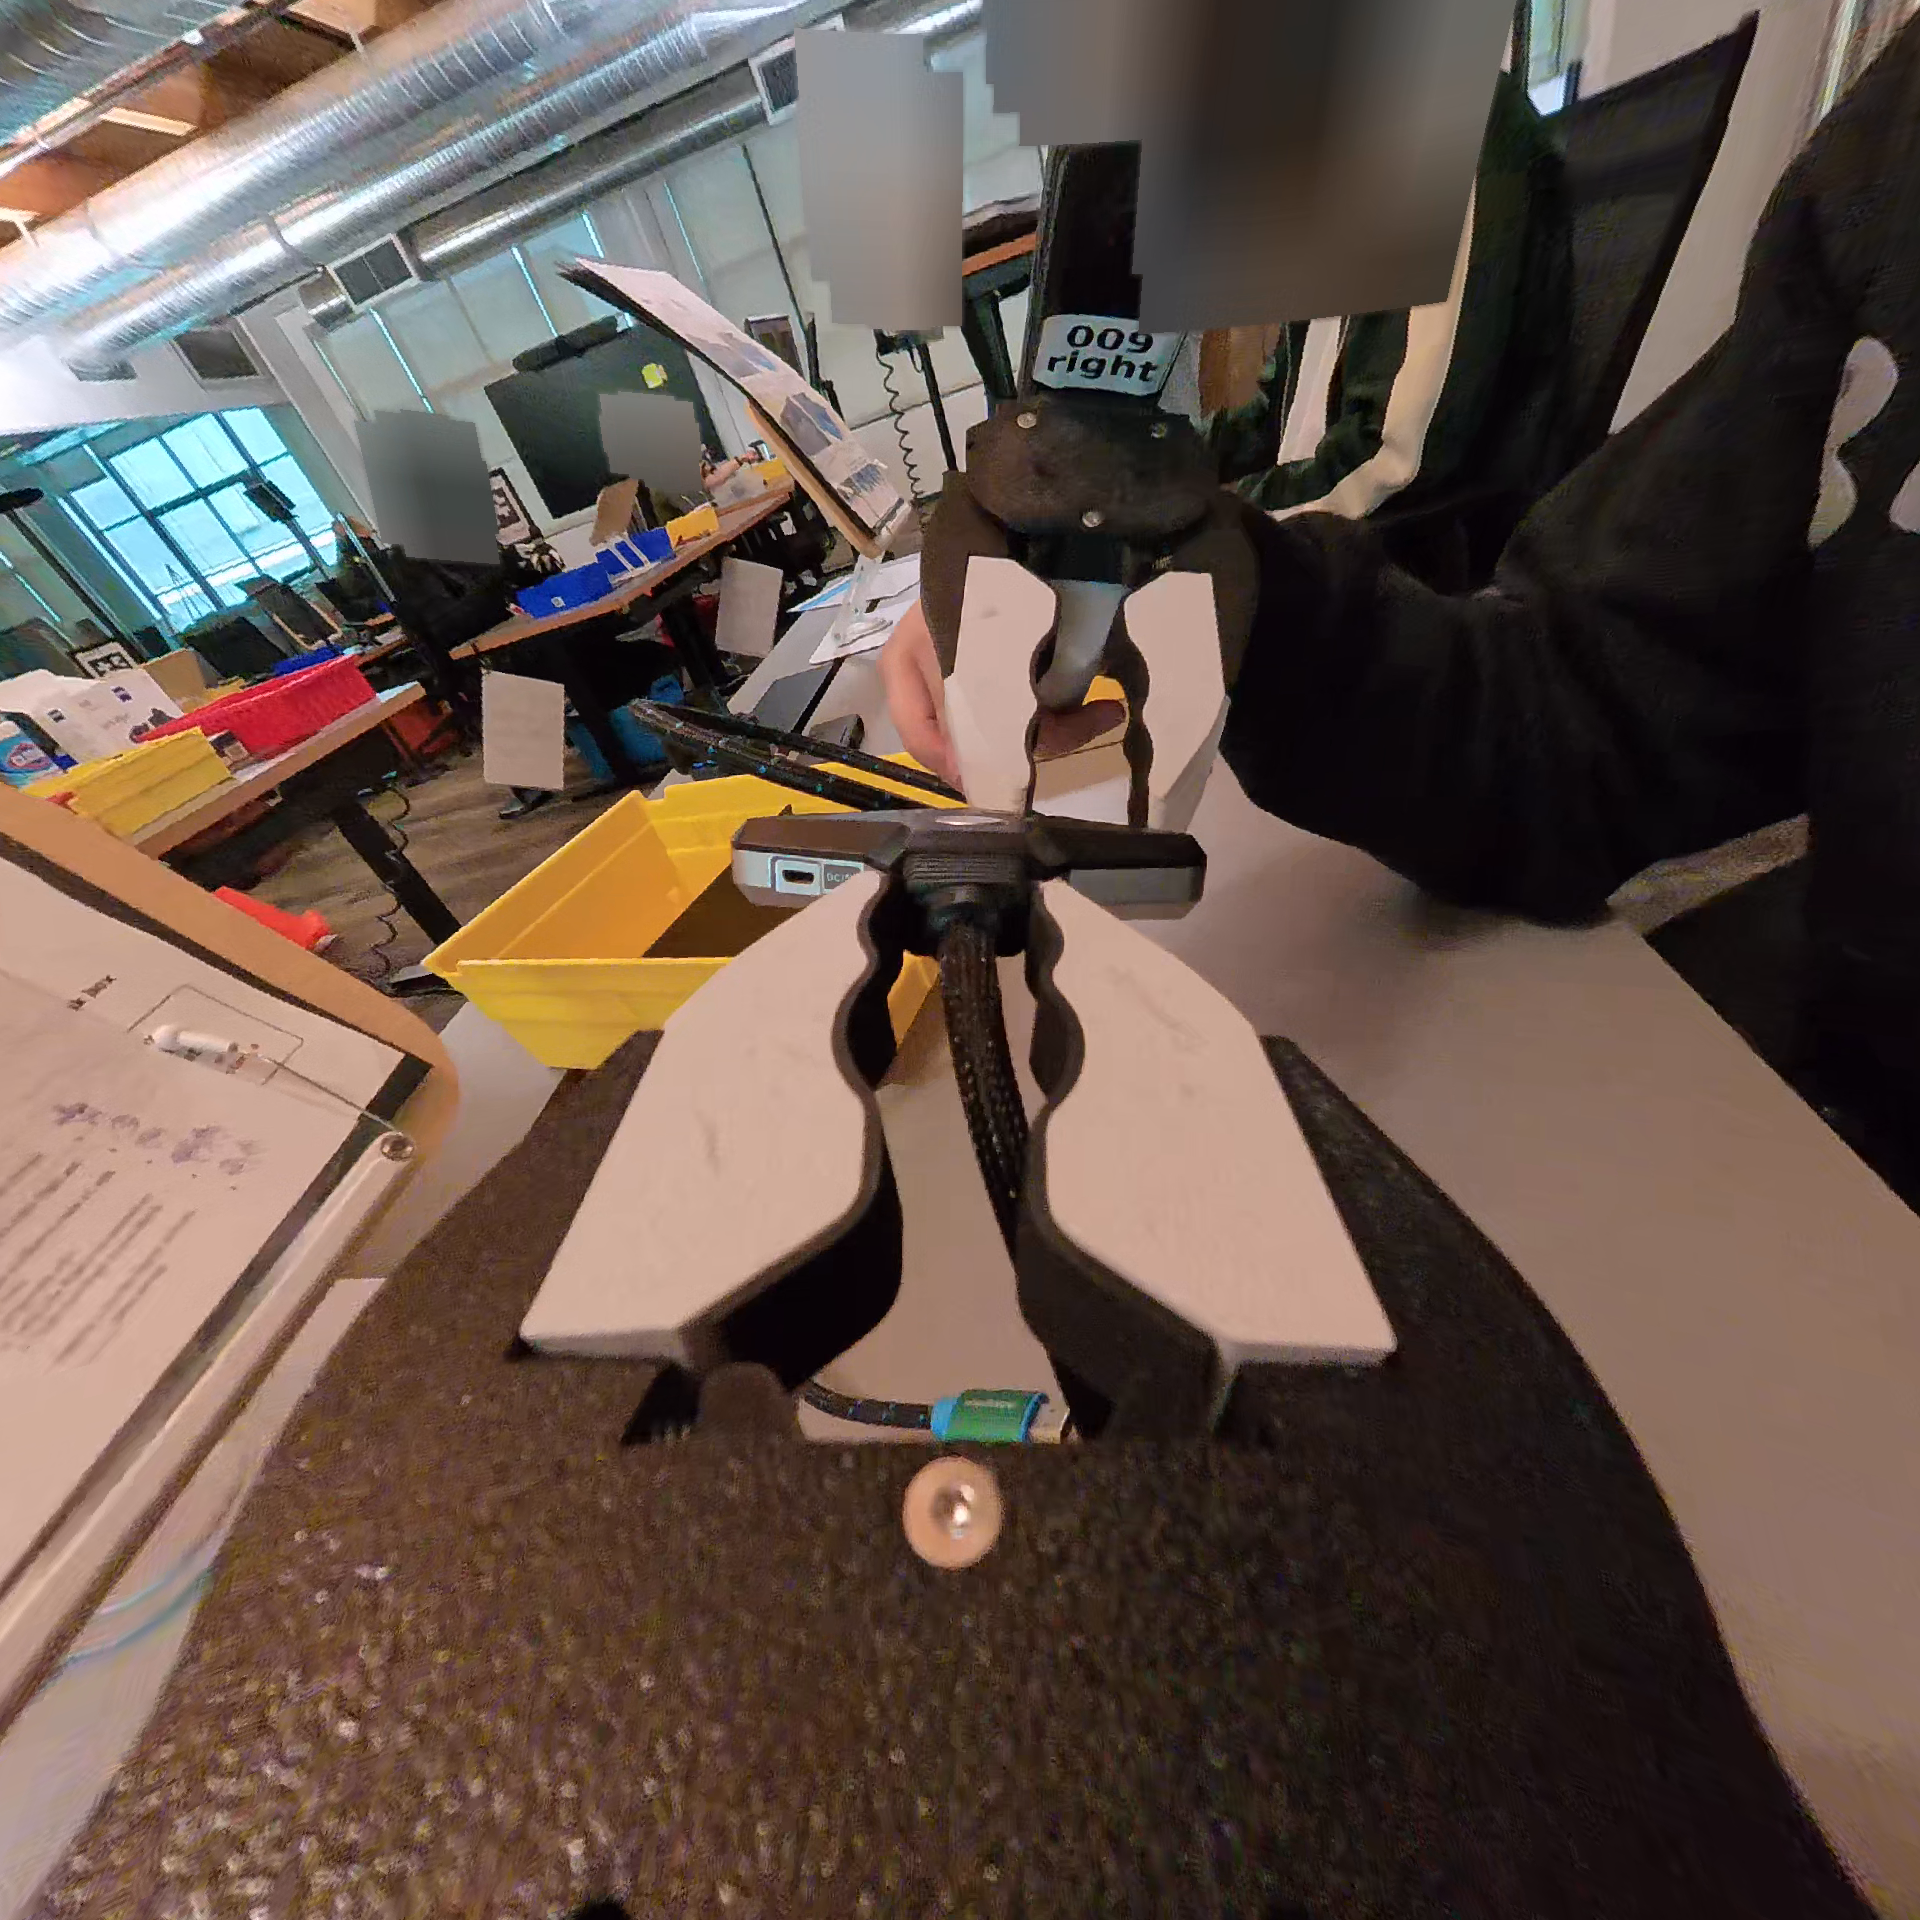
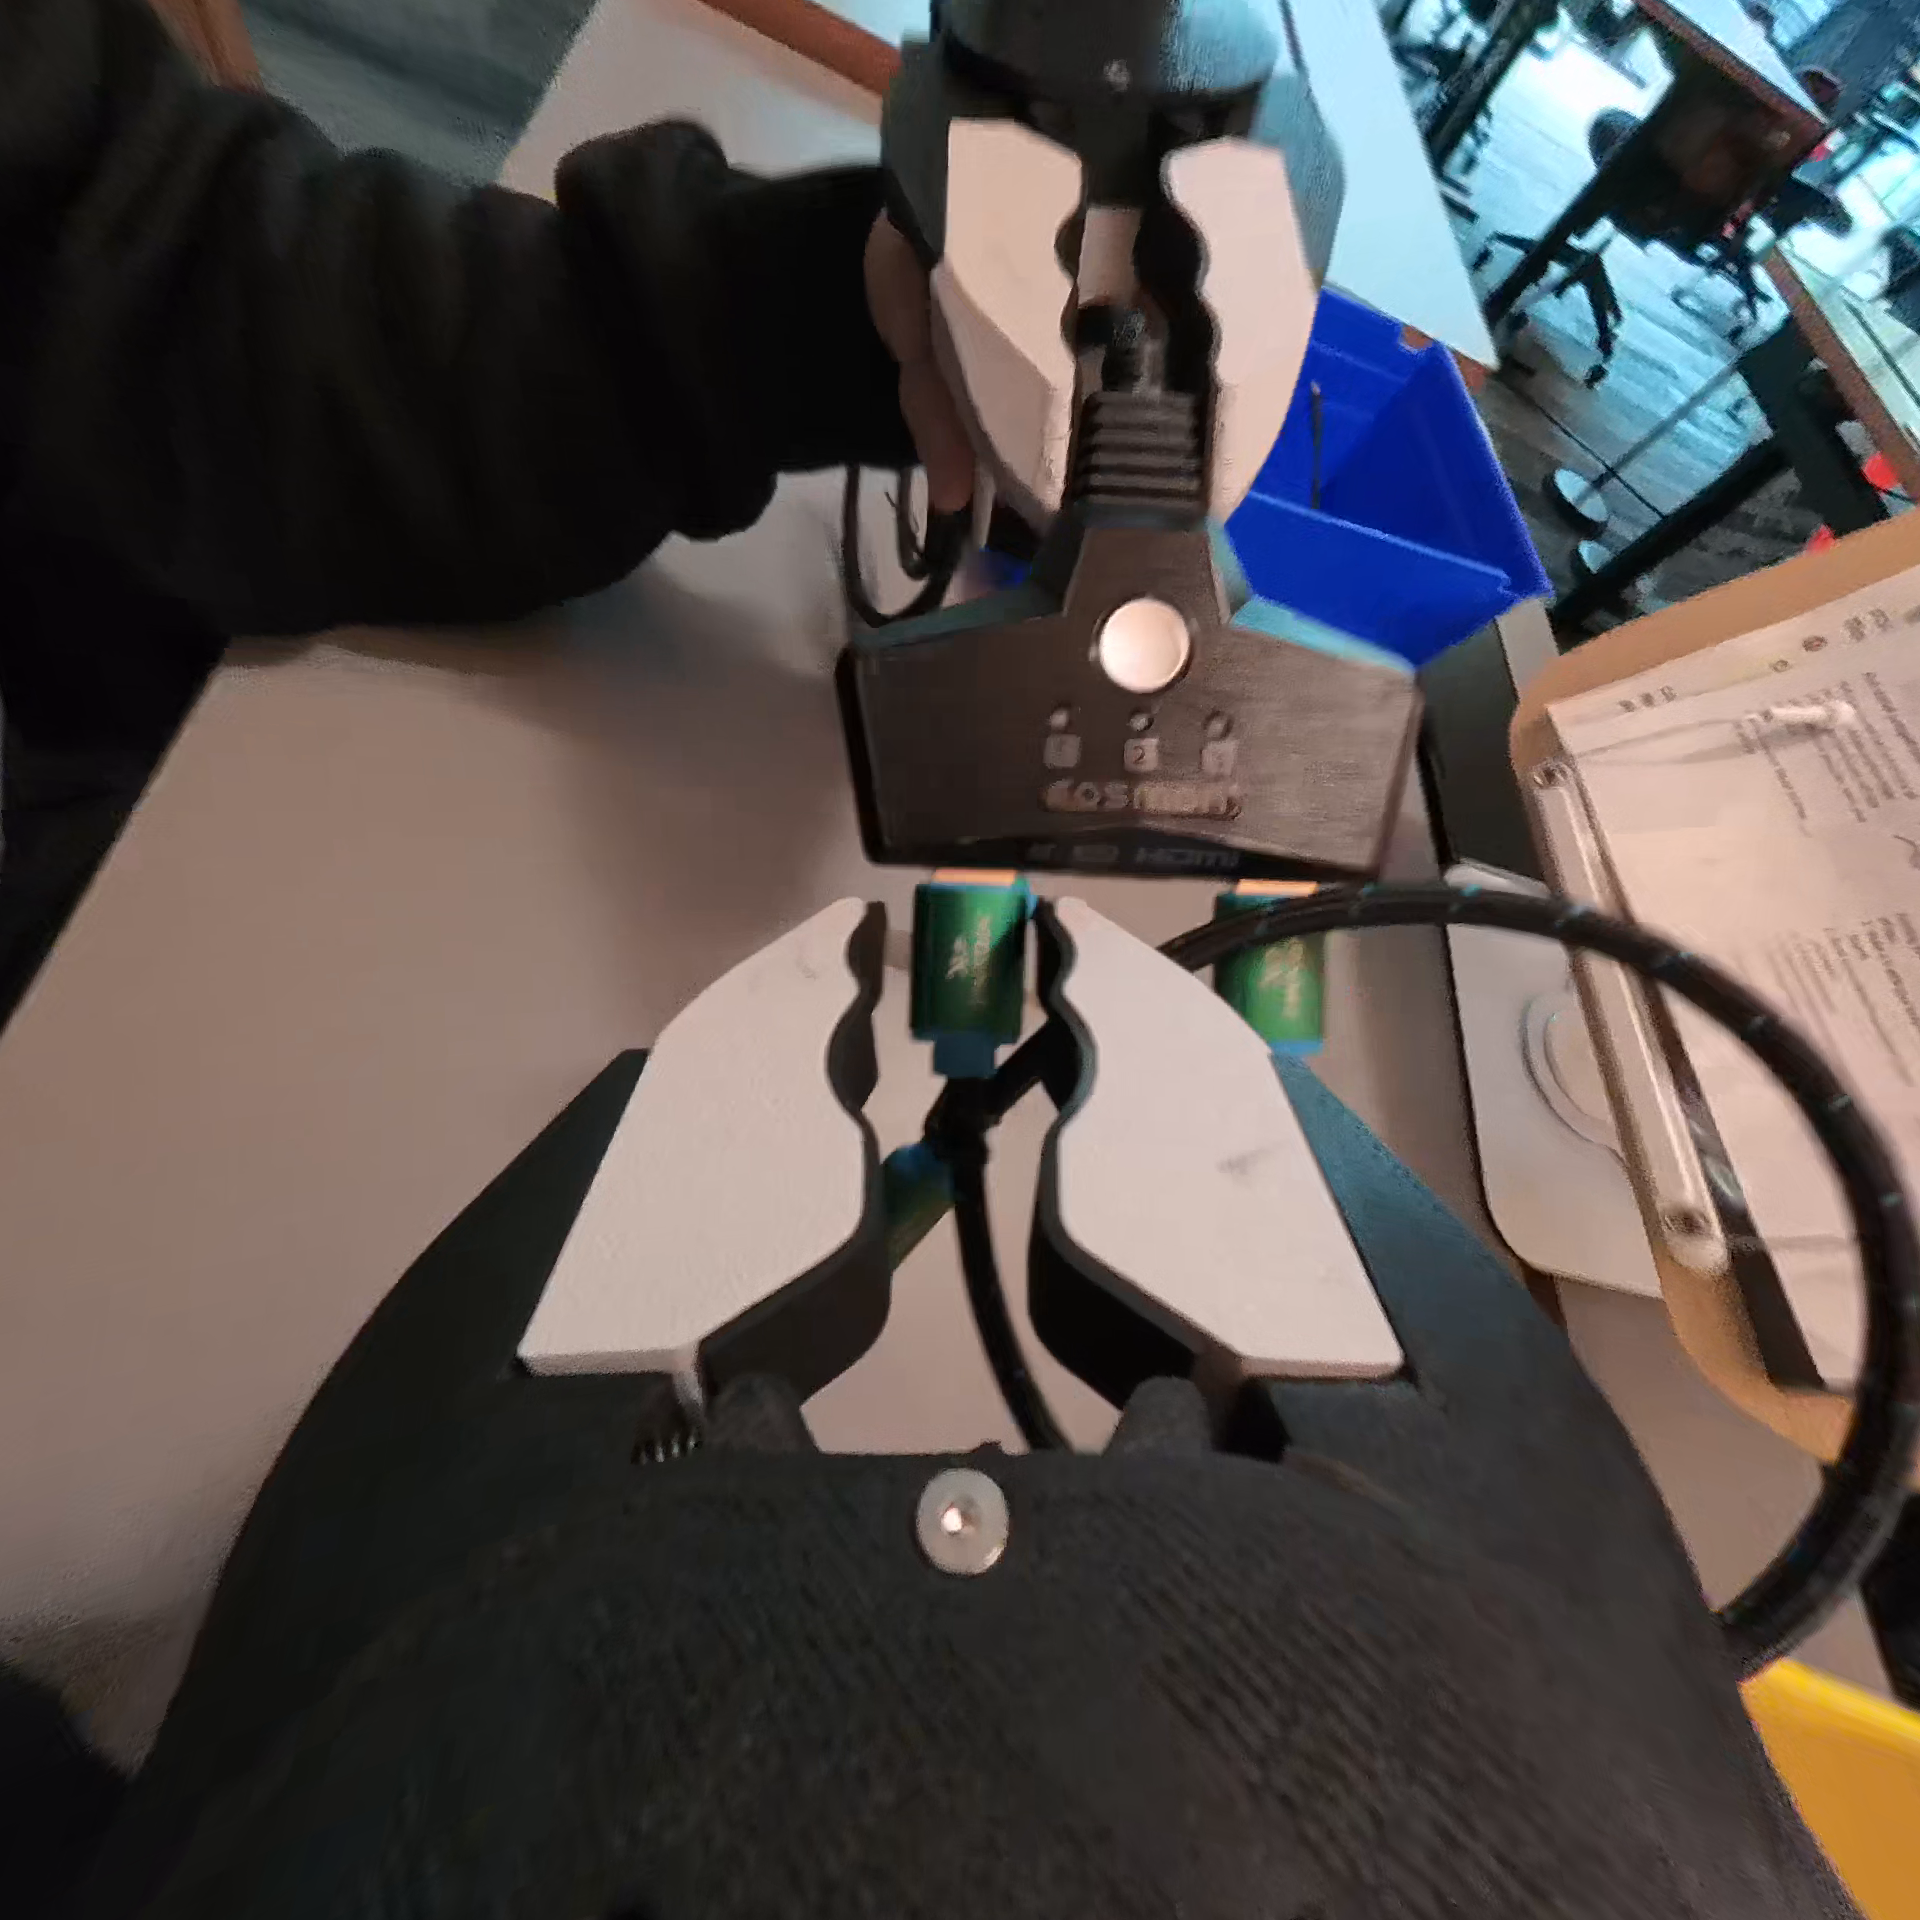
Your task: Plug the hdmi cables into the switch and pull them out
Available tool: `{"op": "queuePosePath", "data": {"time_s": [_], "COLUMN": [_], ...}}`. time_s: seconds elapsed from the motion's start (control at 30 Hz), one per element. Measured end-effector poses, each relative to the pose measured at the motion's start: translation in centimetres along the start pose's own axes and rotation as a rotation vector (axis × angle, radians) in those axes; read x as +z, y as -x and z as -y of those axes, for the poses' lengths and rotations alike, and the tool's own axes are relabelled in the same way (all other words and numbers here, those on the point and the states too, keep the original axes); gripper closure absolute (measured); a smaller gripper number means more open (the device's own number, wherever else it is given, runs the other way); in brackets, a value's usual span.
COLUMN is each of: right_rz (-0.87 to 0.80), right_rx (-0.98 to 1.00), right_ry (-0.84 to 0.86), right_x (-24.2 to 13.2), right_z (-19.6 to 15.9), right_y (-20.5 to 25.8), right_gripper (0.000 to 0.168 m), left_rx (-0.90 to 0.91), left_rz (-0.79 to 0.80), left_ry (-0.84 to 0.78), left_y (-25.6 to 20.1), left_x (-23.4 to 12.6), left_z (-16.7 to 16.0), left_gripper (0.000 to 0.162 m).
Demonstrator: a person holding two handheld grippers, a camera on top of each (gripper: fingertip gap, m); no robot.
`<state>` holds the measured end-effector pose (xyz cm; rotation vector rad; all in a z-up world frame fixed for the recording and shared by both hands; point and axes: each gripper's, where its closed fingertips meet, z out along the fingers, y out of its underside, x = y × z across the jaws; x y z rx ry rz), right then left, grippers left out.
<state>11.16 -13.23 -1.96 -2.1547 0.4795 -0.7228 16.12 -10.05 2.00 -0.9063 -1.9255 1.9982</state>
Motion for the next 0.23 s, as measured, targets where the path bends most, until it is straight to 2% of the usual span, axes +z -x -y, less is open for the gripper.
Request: {"op": "queuePosePath", "data": {"time_s": [0.03, 0.1, 0.23], "right_rz": [0.051, 0.121, 0.153], "right_rx": [0.000, 0.013, 0.032], "right_ry": [-0.017, 0.001, 0.013], "right_x": [0.4, 1.4, 3.9], "right_z": [0.4, 0.2, 0.1], "right_y": [0.6, 1.5, 1.8], "right_gripper": [0.148, 0.148, 0.148], "left_rx": [-0.009, -0.034, -0.021], "left_rz": [0.006, 0.035, 0.066], "left_ry": [-0.019, -0.069, -0.085], "left_y": [-0.7, -1.8, -2.2], "left_x": [-0.4, -1.2, -2.8], "left_z": [-0.4, -1.3, -2.2], "left_gripper": [0.140, 0.140, 0.140]}}
